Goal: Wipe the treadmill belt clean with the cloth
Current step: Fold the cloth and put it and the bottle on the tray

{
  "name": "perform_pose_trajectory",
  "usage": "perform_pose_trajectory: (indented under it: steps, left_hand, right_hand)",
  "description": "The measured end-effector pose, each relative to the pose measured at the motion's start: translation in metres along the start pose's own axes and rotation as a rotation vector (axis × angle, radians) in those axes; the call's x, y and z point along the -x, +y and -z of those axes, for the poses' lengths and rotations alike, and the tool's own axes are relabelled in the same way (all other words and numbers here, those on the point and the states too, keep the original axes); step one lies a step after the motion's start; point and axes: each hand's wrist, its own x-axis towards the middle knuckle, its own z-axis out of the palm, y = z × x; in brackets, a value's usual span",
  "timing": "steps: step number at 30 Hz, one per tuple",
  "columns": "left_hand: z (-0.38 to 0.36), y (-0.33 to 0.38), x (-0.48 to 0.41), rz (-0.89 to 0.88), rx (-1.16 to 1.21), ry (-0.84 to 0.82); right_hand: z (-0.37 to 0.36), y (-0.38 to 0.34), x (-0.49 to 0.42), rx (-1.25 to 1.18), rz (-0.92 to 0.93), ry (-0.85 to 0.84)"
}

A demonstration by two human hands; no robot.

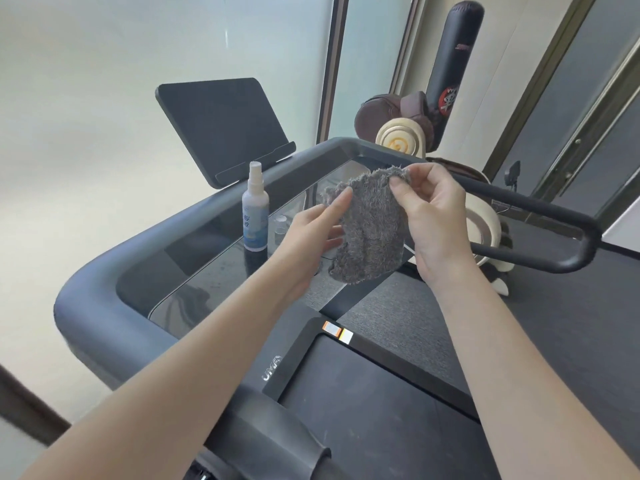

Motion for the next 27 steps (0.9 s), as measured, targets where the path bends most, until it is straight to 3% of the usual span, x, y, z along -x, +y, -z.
perform_pose_trajectory:
  steps: [4,10,14,17,20,22,27]
  left_hand:
    - [-0.016,-0.007,-0.003,-0.097,0.032,0.12]
    - [-0.03,0.003,-0.008,-0.354,-0.13,0.26]
    - [-0.036,0.006,-0.012,-0.433,-0.222,0.26]
    - [-0.034,0.009,-0.014,-0.463,-0.347,0.276]
    - [-0.03,0.008,-0.018,-0.428,-0.37,0.267]
    - [-0.03,0.003,-0.02,-0.374,-0.264,0.213]
    - [-0.024,-0.001,-0.018,-0.032,0.007,0.026]
  right_hand:
    - [0.002,0.012,0.0,0.049,-0.019,0.052]
    - [-0.001,0.024,0.004,0.24,0.076,0.159]
    - [-0.007,0.029,0.005,0.244,0.139,0.25]
    - [0.0,0.03,0.001,0.306,0.26,0.189]
    - [0.007,0.03,-0.002,0.377,0.33,0.135]
    - [0.01,0.032,-0.003,0.366,0.328,0.156]
    - [0.015,0.033,-0.007,0.309,0.289,0.207]
